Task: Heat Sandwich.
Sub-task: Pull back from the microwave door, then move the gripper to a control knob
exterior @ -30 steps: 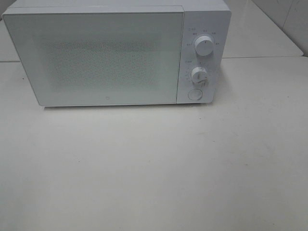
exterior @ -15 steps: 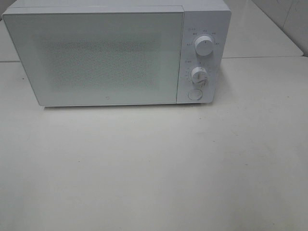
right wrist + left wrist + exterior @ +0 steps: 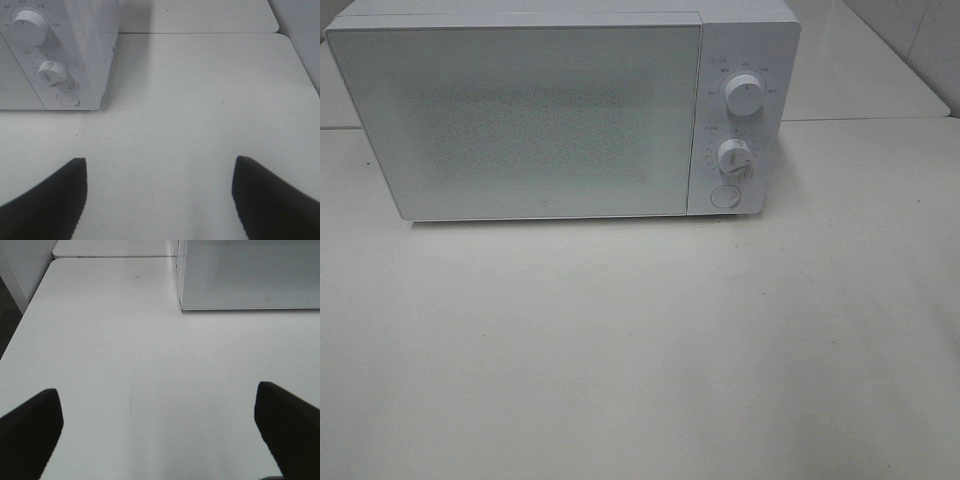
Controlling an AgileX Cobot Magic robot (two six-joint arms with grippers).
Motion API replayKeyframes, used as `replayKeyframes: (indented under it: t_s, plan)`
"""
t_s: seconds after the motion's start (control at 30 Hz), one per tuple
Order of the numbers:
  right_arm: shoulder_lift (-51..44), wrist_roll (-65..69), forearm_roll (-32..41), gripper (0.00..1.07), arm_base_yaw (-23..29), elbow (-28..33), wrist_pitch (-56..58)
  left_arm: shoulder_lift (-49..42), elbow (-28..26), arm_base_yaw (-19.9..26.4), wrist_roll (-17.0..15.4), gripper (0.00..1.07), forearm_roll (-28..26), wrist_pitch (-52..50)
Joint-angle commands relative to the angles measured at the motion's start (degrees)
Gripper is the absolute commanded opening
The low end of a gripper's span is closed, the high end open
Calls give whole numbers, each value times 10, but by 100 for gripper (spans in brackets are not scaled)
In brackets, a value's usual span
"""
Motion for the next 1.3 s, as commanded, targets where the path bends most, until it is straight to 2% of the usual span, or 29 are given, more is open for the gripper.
replayKeyframes:
  t_s: [0.03, 0.73, 0.97, 1.03, 1.13, 1.17, 1.27, 1.3]
  plan:
    - [32, 2, 7, 76, -3, 2, -48, -15, 2, 2, 0, 100, -1, -2]
    - [247, 23, 5, 76, -3, 3, -338, -15, 2, 2, 0, 100, -1, -2]
    - [297, 9, 16, 76, -1, 46, -484, -15, 2, 2, 0, 100, -1, -2]
    - [317, -20, 65, 76, 27, 67, -533, -15, 2, 2, 0, 100, -1, -2]
    - [332, -56, 97, 76, 50, 78, -567, -15, 2, 2, 0, 100, -1, -2]
    - [355, -89, 137, 76, 82, 88, -606, -15, 2, 2, 0, 100, -1, -2]
    - [384, -123, 199, 76, 124, 93, -657, -15, 2, 2, 0, 100, -1, -2]
    - [384, -123, 199, 76, 124, 93, -657, -15, 2, 2, 0, 100, -1, -2]
